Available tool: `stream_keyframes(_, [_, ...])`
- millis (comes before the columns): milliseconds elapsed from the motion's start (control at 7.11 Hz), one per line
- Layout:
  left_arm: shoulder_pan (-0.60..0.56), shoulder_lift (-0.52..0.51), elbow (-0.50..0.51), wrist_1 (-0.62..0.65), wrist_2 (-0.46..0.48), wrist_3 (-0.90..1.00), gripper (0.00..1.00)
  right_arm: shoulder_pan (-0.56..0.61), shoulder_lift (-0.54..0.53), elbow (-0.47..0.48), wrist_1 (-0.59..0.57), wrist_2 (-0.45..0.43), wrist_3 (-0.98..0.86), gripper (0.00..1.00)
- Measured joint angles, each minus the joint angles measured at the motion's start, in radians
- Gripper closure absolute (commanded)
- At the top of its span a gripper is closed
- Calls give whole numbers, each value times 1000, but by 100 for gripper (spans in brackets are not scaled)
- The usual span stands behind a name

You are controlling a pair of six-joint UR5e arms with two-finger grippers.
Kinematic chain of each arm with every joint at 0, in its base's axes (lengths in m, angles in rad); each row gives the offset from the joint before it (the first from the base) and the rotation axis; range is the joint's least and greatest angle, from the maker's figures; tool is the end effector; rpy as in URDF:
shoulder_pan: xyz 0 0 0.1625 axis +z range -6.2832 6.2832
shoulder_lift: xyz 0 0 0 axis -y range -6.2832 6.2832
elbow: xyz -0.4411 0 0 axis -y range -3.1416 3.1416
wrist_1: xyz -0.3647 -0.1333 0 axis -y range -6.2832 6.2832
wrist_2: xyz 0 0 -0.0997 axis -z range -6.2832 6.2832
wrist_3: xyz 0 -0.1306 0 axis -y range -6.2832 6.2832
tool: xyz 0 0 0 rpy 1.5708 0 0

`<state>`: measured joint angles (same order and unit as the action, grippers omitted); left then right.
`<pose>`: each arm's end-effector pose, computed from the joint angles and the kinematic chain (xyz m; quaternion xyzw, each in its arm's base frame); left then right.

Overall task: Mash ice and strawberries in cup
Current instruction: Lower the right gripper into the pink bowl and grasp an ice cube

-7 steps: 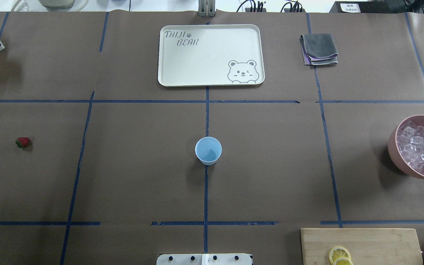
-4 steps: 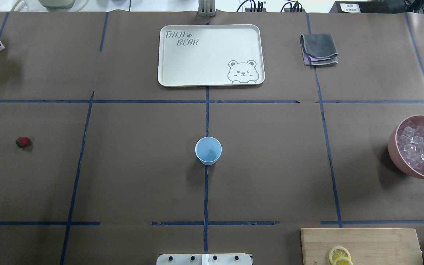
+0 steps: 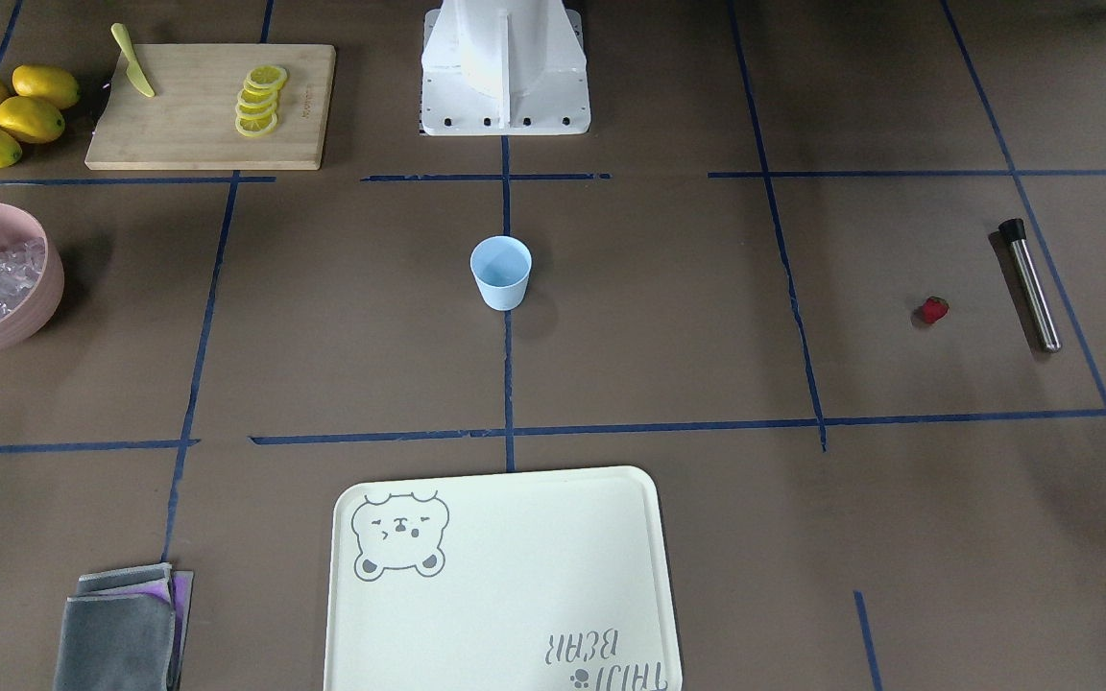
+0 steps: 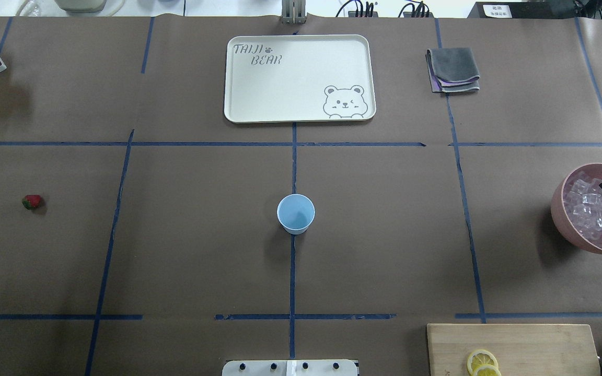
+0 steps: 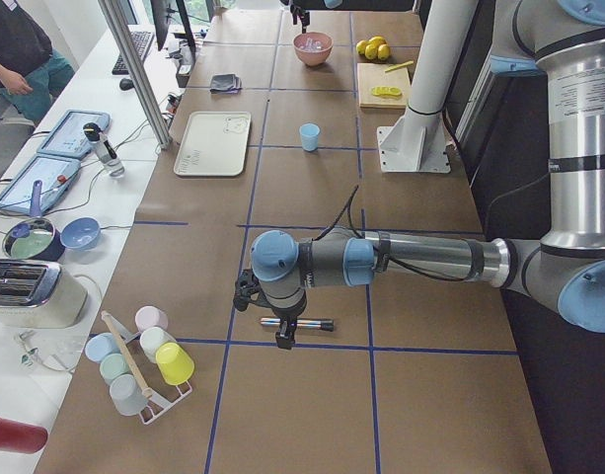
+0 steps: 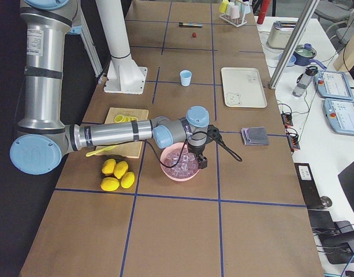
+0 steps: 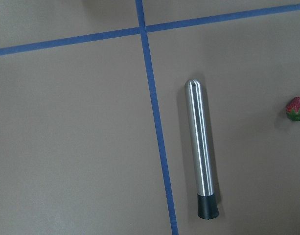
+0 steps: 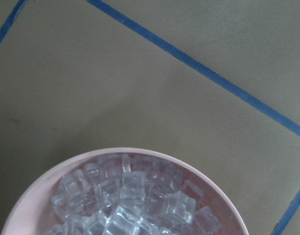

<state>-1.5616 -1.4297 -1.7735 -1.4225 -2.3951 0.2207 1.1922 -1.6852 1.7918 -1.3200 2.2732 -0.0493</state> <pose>-0.0338 -0.3940 0.6737 0.0028 0.4022 0.0877 0.9114 -0.1174 -0.4274 0.6204 0.1092 -0.3613 -0.2559 0.8900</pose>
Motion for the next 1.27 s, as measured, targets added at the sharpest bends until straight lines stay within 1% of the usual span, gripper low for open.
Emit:
stream_keyframes(563, [1,1,7,-1,0,0,0,-65,0,-1,-1,-18,0,13])
stream_keyframes(1125, [0,4,13,-1,0,1,0,-93,-1,-7,-11,-22,0,19])
stream_keyframes(1266, [1,5,19,-2,0,1,0,-94,-1,-8,-13,-22,0,26])
